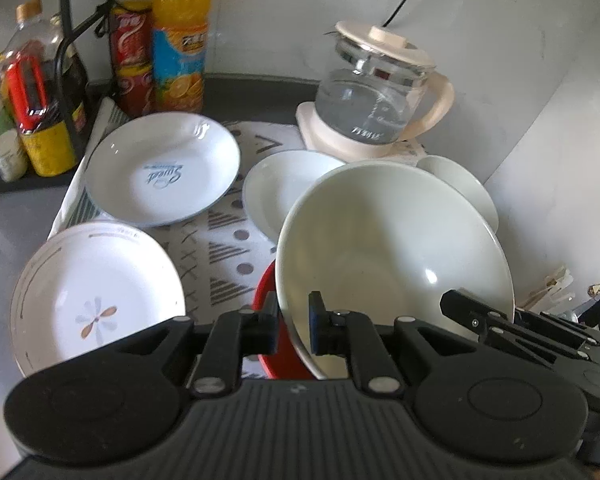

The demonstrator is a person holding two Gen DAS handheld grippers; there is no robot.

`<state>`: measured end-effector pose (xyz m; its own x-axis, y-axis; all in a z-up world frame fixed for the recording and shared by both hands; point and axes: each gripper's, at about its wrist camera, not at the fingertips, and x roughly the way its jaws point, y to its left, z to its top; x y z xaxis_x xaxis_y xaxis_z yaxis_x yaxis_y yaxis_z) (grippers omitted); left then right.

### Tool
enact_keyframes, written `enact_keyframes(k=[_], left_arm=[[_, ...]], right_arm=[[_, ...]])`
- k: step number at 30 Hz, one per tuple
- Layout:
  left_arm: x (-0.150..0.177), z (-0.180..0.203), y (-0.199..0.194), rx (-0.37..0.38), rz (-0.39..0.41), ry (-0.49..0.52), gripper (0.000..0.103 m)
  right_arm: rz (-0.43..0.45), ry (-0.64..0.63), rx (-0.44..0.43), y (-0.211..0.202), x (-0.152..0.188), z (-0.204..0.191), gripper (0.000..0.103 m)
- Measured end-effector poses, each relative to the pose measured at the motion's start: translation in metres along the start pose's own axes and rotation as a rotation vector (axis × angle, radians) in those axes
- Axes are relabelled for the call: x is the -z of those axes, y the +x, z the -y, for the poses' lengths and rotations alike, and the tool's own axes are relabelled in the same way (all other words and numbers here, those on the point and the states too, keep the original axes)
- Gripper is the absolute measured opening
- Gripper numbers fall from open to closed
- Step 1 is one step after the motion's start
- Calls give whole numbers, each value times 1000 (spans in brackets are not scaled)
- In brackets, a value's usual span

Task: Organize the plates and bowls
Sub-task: 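Lower the large white bowl into the red-and-black bowl with both grippers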

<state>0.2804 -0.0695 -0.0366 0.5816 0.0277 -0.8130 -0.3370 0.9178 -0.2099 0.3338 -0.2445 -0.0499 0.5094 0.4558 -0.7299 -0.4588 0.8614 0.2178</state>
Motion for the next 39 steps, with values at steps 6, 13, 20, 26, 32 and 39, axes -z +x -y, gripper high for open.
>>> enact_keyframes(k=[6,13,20,26,32,39], left_arm=[[7,-8,9,-7,-37,-27,13],[11,-14,29,-10,-74,-54,13],[14,-9,42,-18,-59,-19,17],[10,-7,43,-16,-57,-19,23],[4,7,28,-17,-39,6,35],[0,22,13,-5,-18,1,58]], right_arm=[[-43,-1,-3,10,6,-4,18],[-97,-17,3,29,13,-6,21],[-117,20,27,43,19,3,25],[-79,23,18,35,13,5,43],[-20,32,18,14,0,14,59],[23,72,39,-5,-2,34,72]])
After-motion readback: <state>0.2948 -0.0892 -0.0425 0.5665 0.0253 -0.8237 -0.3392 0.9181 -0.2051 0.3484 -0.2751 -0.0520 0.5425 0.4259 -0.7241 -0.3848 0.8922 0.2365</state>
